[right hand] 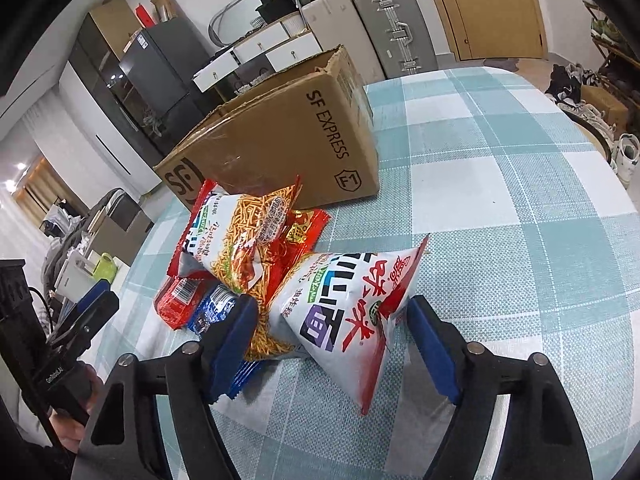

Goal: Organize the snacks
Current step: 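Close the right gripper on the white noodle-snack bag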

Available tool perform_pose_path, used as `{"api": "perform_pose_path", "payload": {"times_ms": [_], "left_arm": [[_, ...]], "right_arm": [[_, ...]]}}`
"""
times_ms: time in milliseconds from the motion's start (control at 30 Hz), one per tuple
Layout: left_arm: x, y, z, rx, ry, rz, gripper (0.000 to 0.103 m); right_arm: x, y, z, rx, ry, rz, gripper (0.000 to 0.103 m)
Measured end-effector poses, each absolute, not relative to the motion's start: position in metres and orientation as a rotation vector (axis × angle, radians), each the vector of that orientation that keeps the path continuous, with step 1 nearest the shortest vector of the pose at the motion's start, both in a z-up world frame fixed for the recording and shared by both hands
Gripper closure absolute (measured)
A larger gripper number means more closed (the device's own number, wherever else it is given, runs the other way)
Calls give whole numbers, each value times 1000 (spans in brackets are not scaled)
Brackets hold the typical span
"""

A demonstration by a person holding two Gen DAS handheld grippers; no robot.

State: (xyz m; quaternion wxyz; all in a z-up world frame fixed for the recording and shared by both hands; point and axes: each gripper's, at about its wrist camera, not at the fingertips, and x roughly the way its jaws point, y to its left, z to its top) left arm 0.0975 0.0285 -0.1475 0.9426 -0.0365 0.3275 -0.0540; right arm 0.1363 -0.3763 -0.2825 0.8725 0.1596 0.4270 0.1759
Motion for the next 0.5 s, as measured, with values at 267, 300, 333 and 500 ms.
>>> {"api": "perform_pose_path", "payload": {"times_ms": [267, 300, 333, 500], "left_arm": [[100, 30, -153, -86, 681, -116, 0], [97, 29, -152, -85, 684, -116, 0], [98, 29, -153, -86, 686, -114, 0], [97, 30, -153, -92, 682, -108, 0]], "right_arm": [[139, -378, -286, 335, 907, 371, 51], [137, -379, -286, 341, 905, 372, 52], [136, -380, -286, 344, 904, 373, 54], [127, -384, -284, 355, 888, 367, 57]]}}
